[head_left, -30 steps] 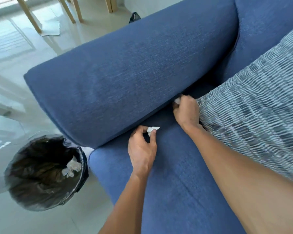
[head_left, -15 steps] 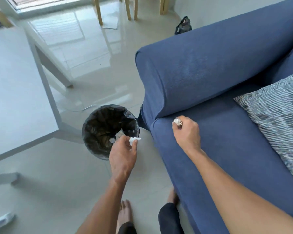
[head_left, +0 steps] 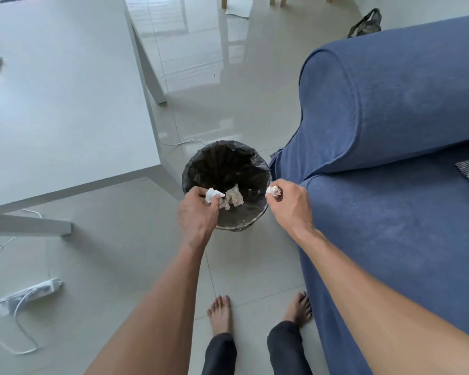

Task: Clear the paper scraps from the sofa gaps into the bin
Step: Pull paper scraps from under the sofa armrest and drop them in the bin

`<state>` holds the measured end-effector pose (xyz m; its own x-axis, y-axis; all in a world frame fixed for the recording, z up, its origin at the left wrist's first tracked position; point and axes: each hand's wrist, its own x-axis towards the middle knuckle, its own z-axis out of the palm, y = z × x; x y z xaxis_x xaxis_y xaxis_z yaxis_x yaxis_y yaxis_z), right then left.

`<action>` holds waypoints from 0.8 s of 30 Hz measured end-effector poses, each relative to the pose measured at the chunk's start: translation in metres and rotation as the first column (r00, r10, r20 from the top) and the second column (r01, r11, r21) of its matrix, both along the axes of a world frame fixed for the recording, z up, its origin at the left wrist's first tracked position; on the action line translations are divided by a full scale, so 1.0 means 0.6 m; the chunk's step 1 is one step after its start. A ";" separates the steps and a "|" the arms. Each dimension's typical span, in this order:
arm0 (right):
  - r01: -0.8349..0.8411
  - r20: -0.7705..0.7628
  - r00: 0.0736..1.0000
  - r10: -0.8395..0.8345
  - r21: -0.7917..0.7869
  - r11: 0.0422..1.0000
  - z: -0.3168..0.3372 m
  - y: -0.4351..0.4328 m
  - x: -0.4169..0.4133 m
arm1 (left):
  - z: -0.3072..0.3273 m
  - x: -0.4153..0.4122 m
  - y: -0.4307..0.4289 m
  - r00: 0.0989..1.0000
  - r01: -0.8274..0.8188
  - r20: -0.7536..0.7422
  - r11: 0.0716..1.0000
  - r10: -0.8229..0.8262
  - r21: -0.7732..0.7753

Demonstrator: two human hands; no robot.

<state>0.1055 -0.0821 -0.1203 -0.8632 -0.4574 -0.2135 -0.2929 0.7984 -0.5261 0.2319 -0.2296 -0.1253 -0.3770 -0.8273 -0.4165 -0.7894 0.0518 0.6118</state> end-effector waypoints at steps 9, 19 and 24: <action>-0.038 0.047 0.998 0.036 0.029 0.999 -0.010 -0.046 0.012 | -0.025 0.019 -0.033 0.999 0.030 -0.026 0.997 -0.028 0.077; -0.072 0.113 0.991 0.066 0.051 0.996 -0.024 -0.103 0.007 | -0.018 0.040 -0.052 0.990 0.109 0.091 0.994 -0.111 0.030; -0.030 0.139 0.990 0.024 0.039 0.999 -0.037 -0.097 0.007 | -0.011 0.037 -0.048 0.980 0.179 0.097 0.984 -0.176 -0.025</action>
